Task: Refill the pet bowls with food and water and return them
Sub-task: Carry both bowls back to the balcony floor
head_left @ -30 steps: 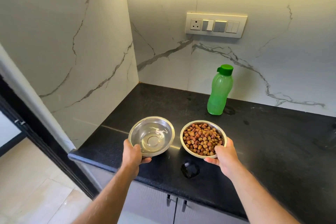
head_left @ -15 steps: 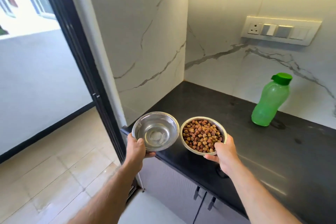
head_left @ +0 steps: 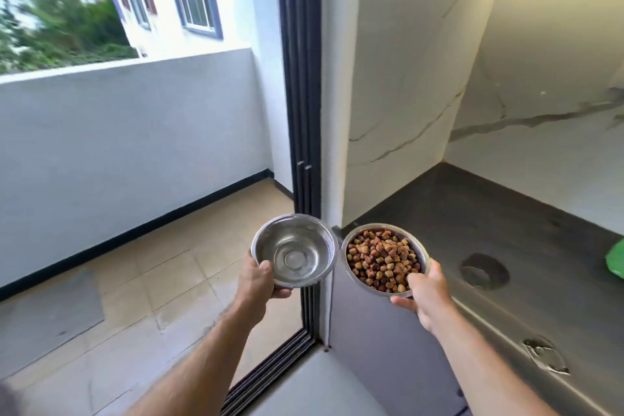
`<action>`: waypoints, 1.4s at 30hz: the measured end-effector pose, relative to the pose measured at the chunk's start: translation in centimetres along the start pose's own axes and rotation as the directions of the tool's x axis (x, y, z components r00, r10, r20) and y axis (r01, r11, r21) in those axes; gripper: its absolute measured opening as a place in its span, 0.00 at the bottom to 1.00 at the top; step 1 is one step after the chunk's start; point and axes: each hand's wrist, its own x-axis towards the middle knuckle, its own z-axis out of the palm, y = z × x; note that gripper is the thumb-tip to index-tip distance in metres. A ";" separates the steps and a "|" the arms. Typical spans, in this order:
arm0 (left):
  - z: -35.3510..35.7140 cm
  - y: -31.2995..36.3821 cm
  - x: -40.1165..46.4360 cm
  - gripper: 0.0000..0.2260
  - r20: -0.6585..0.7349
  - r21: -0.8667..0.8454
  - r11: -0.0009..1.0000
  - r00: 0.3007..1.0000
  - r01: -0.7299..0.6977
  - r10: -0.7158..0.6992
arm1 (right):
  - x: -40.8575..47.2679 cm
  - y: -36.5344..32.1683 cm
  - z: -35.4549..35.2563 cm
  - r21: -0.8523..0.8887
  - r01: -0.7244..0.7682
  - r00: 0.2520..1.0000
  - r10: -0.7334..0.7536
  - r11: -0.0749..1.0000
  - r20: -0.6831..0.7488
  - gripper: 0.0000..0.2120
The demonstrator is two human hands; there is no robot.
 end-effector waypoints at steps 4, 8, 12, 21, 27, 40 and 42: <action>-5.7 -0.3 0.7 0.16 -0.049 -0.007 1.000 0.999 0.009 -0.009 | -1.4 1.0 5.4 -0.017 -0.001 0.996 0.002 1.000 0.093 0.26; -11.0 -0.5 1.2 0.17 -0.106 -0.031 0.999 0.994 0.008 -0.012 | -2.8 1.8 10.3 -0.085 0.024 0.981 -0.007 0.996 0.195 0.24; -16.0 -0.6 1.9 0.17 -0.170 -0.053 0.999 0.985 0.012 -0.021 | -3.8 2.7 15.1 -0.141 0.023 0.962 0.016 0.990 0.273 0.25; -23.6 -1.6 3.3 0.16 -0.353 -0.129 0.991 0.933 0.022 -0.066 | -4.6 3.0 25.6 -0.201 0.066 0.929 0.013 0.977 0.369 0.23; -27.0 -3.2 5.6 0.18 -0.431 -0.156 0.987 0.895 0.045 -0.109 | -2.5 3.4 32.5 -0.294 0.131 0.892 0.017 0.947 0.452 0.16; -32.7 -3.4 12.5 0.14 -0.573 -0.187 0.980 0.803 0.068 -0.165 | 2.5 3.2 45.0 -0.271 0.107 0.834 0.062 0.957 0.548 0.20; -33.8 -3.8 14.2 0.14 -0.577 -0.190 0.980 0.800 0.062 -0.162 | 3.3 3.5 46.7 -0.265 0.091 0.832 0.073 0.960 0.551 0.21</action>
